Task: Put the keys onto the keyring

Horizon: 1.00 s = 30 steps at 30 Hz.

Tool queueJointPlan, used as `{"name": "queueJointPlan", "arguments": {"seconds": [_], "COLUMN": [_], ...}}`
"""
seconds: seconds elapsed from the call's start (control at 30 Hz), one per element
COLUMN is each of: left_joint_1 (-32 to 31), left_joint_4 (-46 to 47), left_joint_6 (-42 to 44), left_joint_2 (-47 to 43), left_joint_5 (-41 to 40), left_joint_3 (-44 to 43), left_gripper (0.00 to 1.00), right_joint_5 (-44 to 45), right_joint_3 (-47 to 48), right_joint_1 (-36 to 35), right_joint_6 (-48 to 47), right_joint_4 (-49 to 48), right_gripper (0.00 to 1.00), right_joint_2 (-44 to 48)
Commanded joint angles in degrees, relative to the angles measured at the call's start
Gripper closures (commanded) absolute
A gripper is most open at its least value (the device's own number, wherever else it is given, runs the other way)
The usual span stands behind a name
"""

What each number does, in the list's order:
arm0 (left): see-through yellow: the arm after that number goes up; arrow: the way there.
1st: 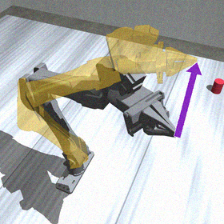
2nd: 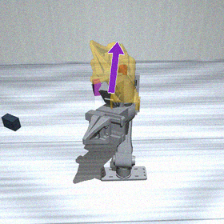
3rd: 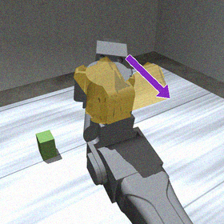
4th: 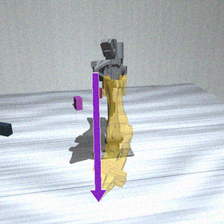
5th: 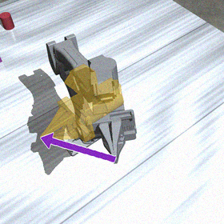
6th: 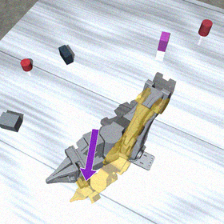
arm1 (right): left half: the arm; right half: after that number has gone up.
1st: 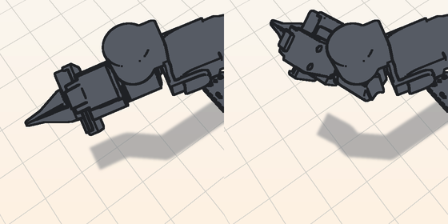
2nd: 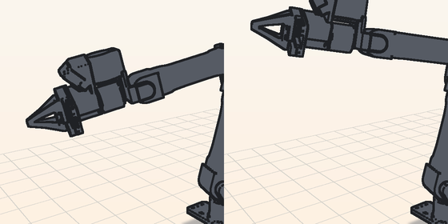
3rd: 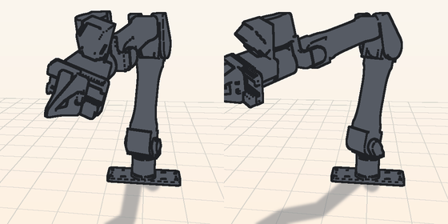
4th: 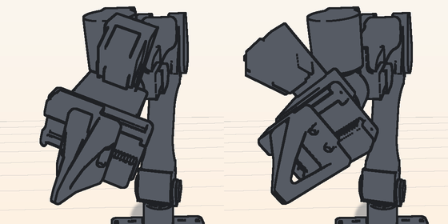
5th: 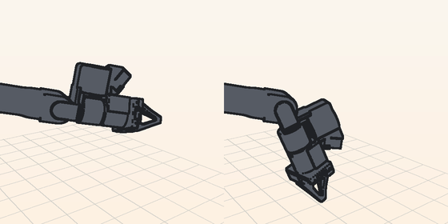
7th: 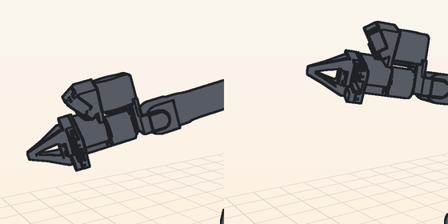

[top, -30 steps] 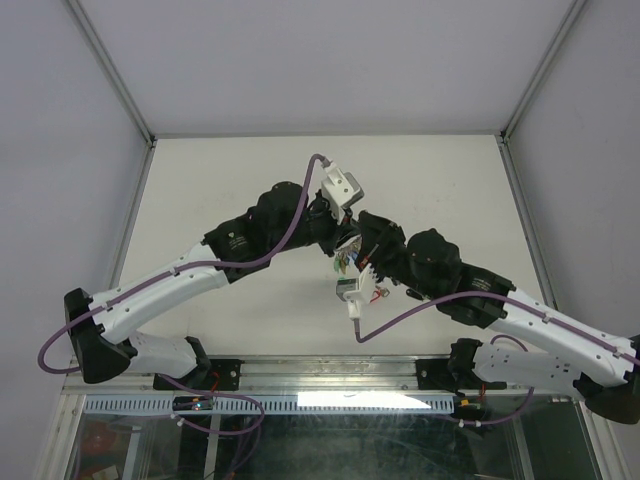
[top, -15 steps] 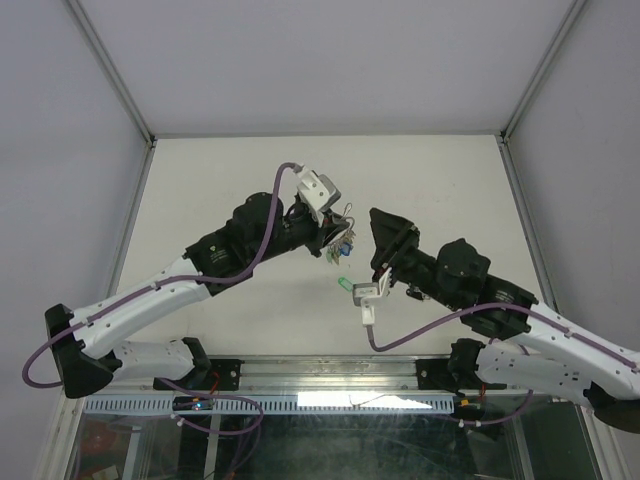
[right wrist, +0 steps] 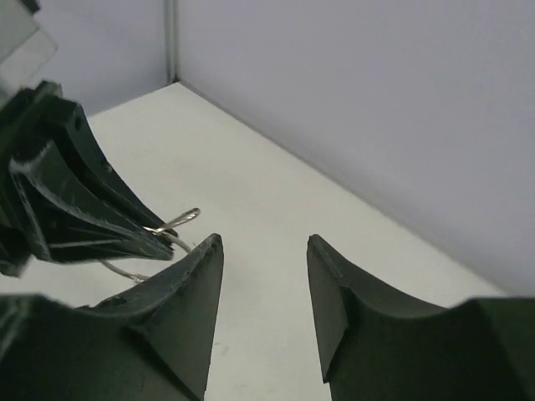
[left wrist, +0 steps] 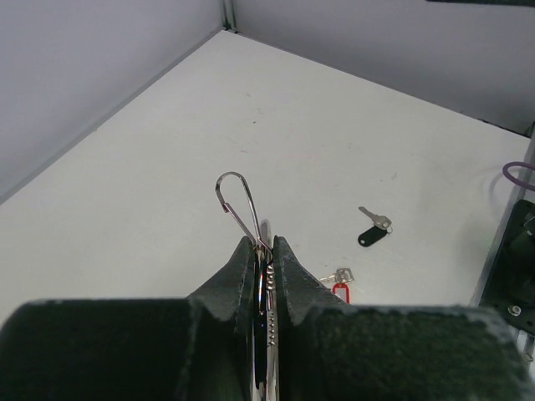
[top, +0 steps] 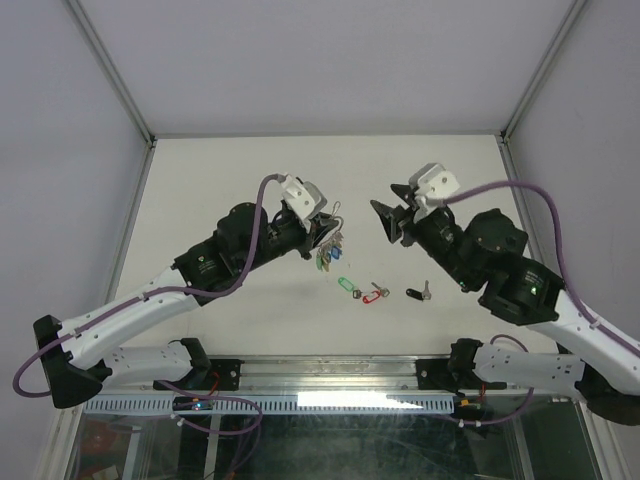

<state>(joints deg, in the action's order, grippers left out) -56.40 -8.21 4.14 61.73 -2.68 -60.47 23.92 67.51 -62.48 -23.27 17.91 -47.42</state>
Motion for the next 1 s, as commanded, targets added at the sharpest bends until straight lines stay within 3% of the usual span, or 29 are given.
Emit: {"name": "queueJointPlan", "arguments": {"seconds": [0.0, 0.07, 0.2, 0.43, 0.73, 0.97], "left_joint_1": [0.2, 0.2, 0.2, 0.2, 0.2, 0.2], "left_joint_4": [4.4, 4.3, 4.2, 4.1, 4.1, 3.3], "left_joint_6": [3.2, 3.8, 4.3, 4.4, 4.7, 4.9], "left_joint_2": [-1.4, -1.4, -1.4, -1.4, -1.4, -0.8], "left_joint_5": [-3.8, -4.2, -4.2, -3.7, -3.0, -1.7], "left_joint_3": [-0.2, -0.2, -0.2, 0.3, 0.0, -0.4], "left_gripper": [1.0, 1.0, 1.0, 1.0, 1.0, 1.0], "right_joint_5": [2.5, -0.4, -9.7, -14.3, -23.3, -25.0], "right_joint_3": [7.0, 9.1, 8.2, 5.5, 3.1, 2.2], "right_joint_1": [2.6, 5.0, 7.5, 11.8, 15.7, 16.1], "right_joint_6": [38.3, 45.6, 55.4, 67.4, 72.0, 72.4], "right_joint_4": [11.0, 13.6, 9.5, 4.6, 0.5, -1.1], "right_gripper": [0.51, 0.48, 0.45, 0.46, 0.57, 0.63], "right_joint_2": [-5.9, -7.8, -8.4, -10.5, -14.3, -15.1]}}
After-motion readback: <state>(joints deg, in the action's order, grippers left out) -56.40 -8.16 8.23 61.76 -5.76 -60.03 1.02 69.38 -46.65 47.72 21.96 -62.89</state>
